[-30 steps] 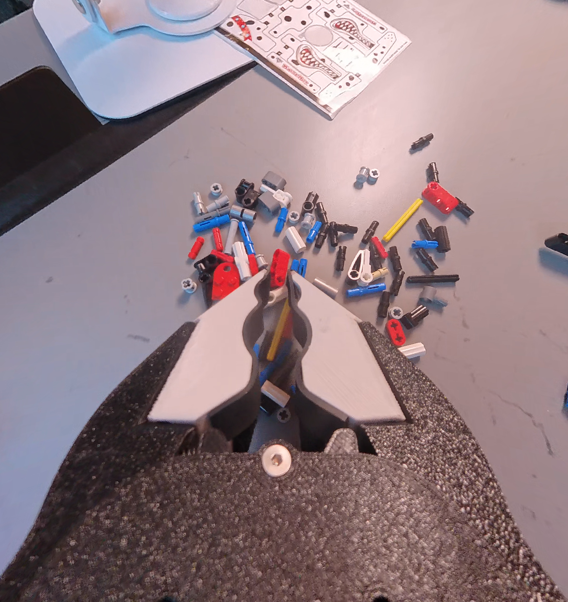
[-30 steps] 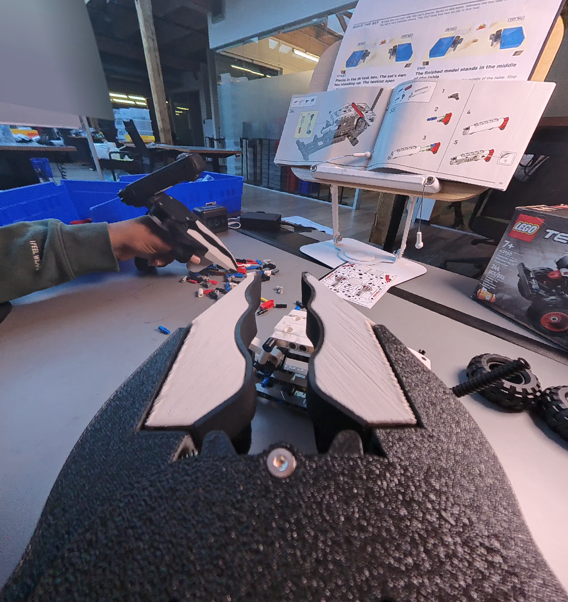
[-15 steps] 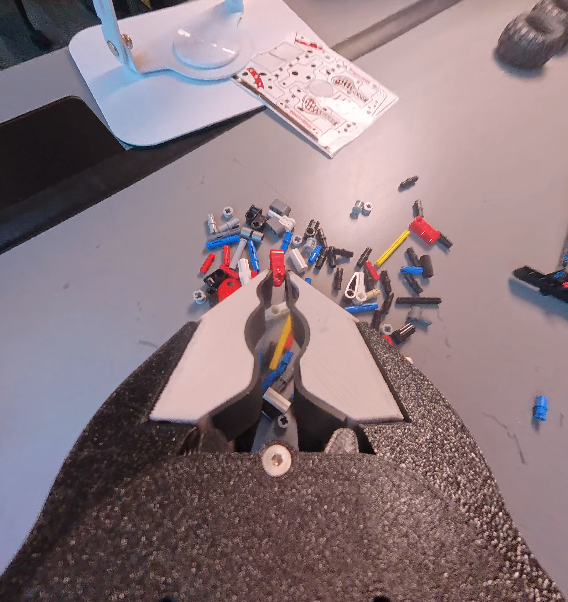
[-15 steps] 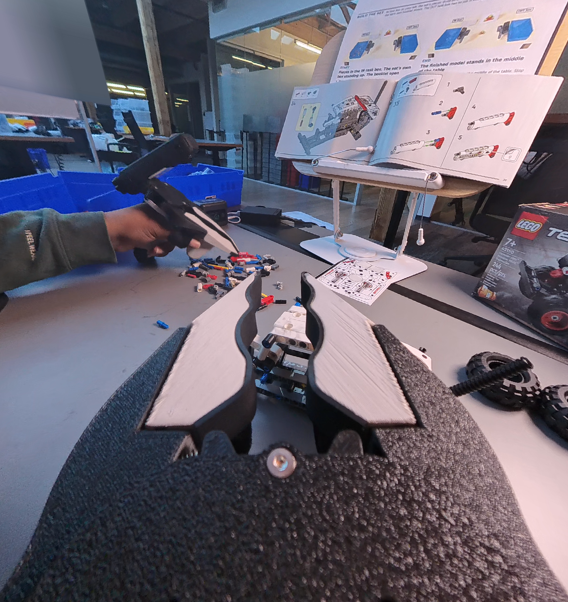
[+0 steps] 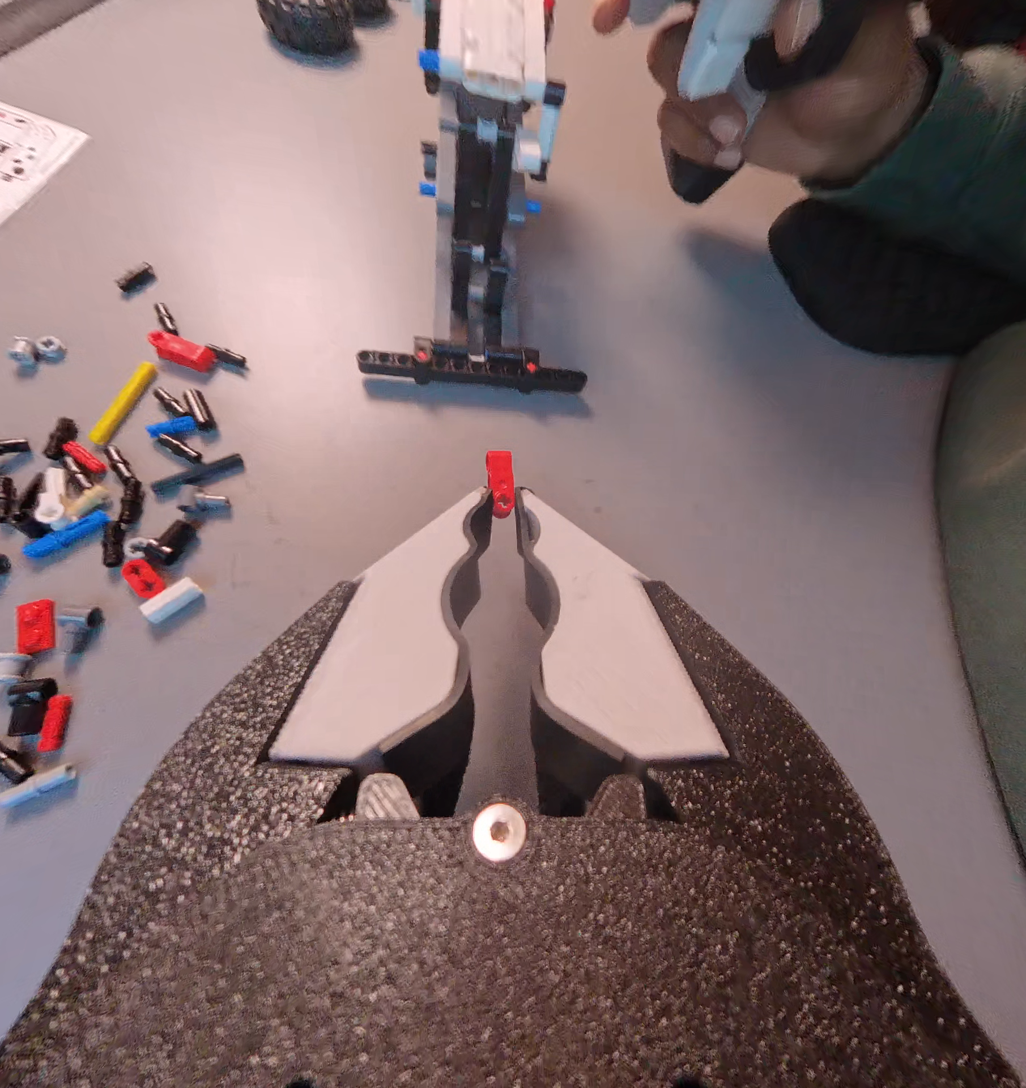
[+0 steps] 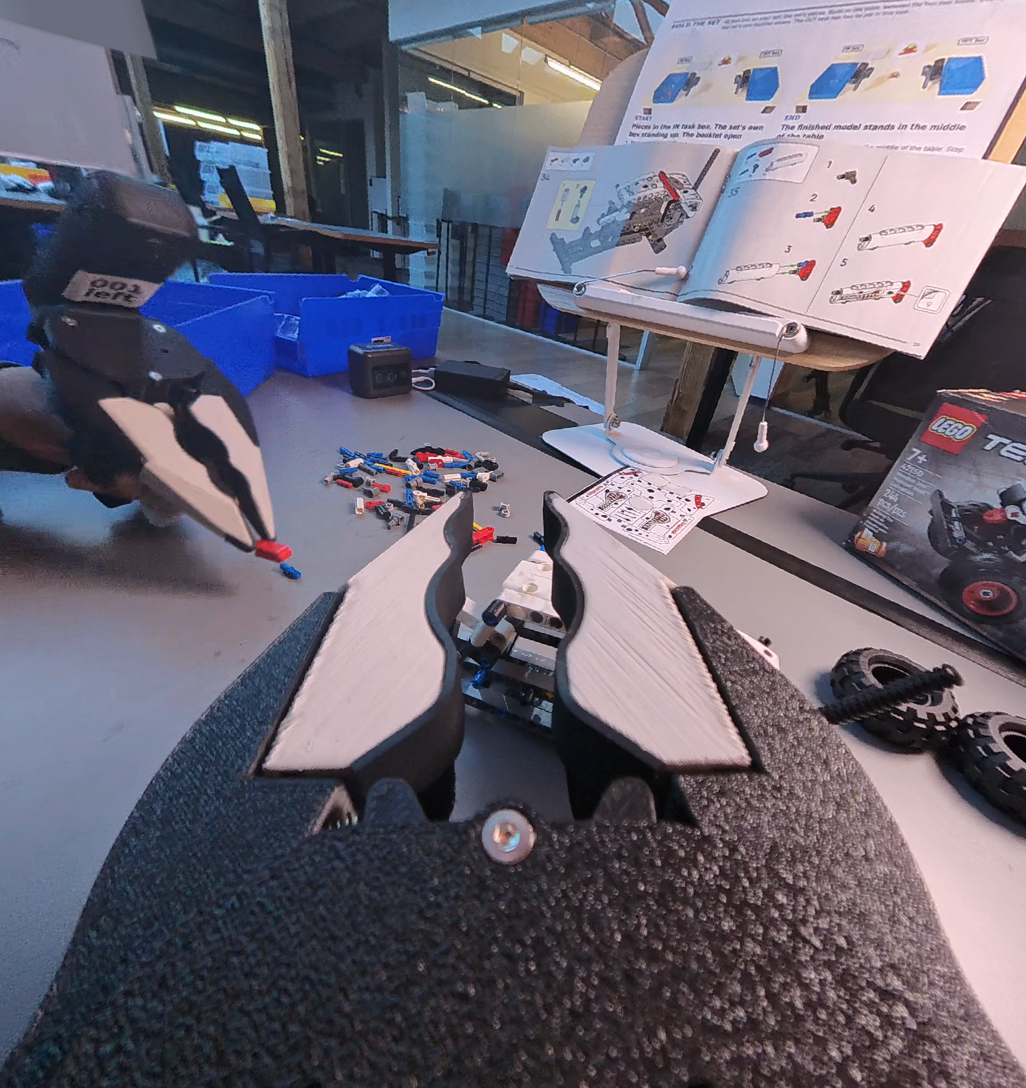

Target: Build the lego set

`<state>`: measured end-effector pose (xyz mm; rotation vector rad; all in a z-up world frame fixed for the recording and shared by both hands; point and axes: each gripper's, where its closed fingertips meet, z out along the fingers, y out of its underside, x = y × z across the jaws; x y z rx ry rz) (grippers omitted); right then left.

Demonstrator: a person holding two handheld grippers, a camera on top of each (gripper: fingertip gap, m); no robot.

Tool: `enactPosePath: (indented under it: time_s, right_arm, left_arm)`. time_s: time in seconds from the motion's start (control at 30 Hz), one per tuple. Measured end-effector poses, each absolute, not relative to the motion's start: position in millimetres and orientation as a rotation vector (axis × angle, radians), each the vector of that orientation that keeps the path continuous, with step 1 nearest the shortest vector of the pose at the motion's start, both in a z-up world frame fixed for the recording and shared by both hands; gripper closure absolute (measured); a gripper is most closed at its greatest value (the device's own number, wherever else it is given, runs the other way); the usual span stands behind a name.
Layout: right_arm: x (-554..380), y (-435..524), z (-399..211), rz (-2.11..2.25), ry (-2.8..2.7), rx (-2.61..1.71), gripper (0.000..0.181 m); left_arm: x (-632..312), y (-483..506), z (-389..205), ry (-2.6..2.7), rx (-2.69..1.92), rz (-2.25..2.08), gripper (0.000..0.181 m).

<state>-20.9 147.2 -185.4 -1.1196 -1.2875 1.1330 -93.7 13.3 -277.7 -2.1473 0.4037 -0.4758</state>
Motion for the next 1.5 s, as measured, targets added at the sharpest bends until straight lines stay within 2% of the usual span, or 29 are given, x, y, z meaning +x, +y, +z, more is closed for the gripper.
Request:
enactPosePath:
  time_s: [0.17,0.5,0.63,0.83,1.0,1.2,1.33,1.5]
  right_arm:
    - [-21.5,147.1,-188.0,1.104,-1.298,-1.117,0.158]
    - [-22.4,148.9,-192.3,1.086,-1.308,-1.125,0.158]
    - [-22.5,148.0,-192.5,1.085,-1.314,-1.121,0.158]
    - [-21.4,147.5,-189.7,1.094,-1.307,-1.116,0.158]
    - [-22.1,145.4,-190.4,1.102,-1.314,-1.116,0.158]
    - [-22.0,142.0,-189.6,1.102,-1.326,-1.103,0.159]
    - [-21.8,139.9,-188.5,1.107,-1.332,-1.095,0.159]
    - [-22.2,138.9,-189.3,1.107,-1.338,-1.094,0.159]
  left_arm:
    - [-90.1,1.8,-302.4,0.526,-2.249,-0.31,0.174]
    - [-96.0,-0.4,-313.5,0.54,-2.289,-0.283,0.174]
    - [-95.9,-1.3,-315.4,0.532,-2.296,-0.3,0.167]
    - [-108.7,2.8,-289.1,0.399,-2.188,-0.372,0.158]
    - [-172.1,15.1,-260.2,0.06,-2.051,-0.179,0.153]
    - [-225.3,5.3,-287.3,-0.192,-2.166,0.012,0.159]
    - [-225.8,12.3,-299.6,-0.119,-2.226,0.054,0.172]
    - [-197.2,36.7,-297.5,0.057,-2.218,-0.01,0.177]
